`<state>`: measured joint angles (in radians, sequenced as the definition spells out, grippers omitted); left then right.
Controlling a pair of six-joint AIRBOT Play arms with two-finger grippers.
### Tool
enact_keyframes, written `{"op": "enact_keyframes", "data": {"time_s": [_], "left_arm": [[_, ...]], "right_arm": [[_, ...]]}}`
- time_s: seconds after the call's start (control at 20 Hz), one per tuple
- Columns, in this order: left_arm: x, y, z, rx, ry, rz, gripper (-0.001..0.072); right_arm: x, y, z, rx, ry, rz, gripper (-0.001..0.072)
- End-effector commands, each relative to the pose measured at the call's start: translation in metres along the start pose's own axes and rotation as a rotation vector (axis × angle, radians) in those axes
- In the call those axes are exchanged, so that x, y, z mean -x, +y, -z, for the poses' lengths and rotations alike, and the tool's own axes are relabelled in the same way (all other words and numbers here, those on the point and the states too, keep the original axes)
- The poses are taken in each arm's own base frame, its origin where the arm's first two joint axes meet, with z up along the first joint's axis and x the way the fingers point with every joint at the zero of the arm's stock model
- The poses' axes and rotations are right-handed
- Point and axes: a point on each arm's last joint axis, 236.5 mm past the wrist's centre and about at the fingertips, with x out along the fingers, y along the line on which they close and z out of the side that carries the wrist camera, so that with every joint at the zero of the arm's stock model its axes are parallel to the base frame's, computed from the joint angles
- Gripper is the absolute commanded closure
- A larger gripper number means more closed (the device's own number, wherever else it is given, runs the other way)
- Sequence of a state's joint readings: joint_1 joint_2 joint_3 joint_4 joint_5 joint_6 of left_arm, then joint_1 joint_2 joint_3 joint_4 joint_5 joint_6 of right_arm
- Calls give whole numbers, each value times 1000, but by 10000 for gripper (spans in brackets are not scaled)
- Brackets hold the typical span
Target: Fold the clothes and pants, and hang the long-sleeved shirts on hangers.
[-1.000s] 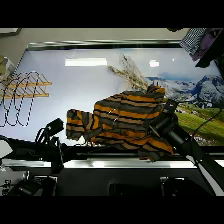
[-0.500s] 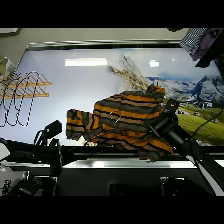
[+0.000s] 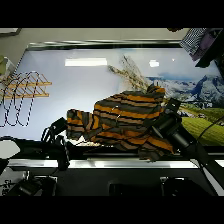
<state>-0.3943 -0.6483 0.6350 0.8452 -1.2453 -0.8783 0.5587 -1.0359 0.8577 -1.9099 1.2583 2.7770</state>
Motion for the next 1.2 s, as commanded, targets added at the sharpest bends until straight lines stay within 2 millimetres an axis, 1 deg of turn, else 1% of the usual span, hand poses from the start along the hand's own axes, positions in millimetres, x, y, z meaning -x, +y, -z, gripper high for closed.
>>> {"op": "enact_keyframes", "data": {"time_s": [0.0,0.05,0.2,0.3,0.4,0.5,0.7,0.85,1.0,1.15], "left_arm": [[-7,-1,-3,-21,0,4,685],[-8,-6,-2,-31,6,14,686],[-13,-17,1,-63,26,44,685],[-15,-20,0,-72,27,48,685],[-16,-14,-7,-72,-4,23,685],[-17,-6,-17,-67,-43,-8,685],[-25,2,-17,-43,-28,-11,685],[-27,10,-23,-51,-50,-34,685],[-28,14,-27,-53,-69,-52,685],[-27,16,-30,-90,-77,-61,685]], "right_arm": [[7,2,-2,1,-10,-28,691],[7,4,-4,1,-16,-36,691],[9,21,-9,-1,-39,-107,691],[13,23,-12,3,-43,-115,691],[21,24,-14,16,-51,-141,691],[36,23,-18,22,-74,-182,691],[68,17,-26,-3,-120,-277,691],[86,17,-23,-4,-123,-341,691],[95,17,-23,-10,-128,-377,691],[100,28,-22,1,-129,-428,691]]}}
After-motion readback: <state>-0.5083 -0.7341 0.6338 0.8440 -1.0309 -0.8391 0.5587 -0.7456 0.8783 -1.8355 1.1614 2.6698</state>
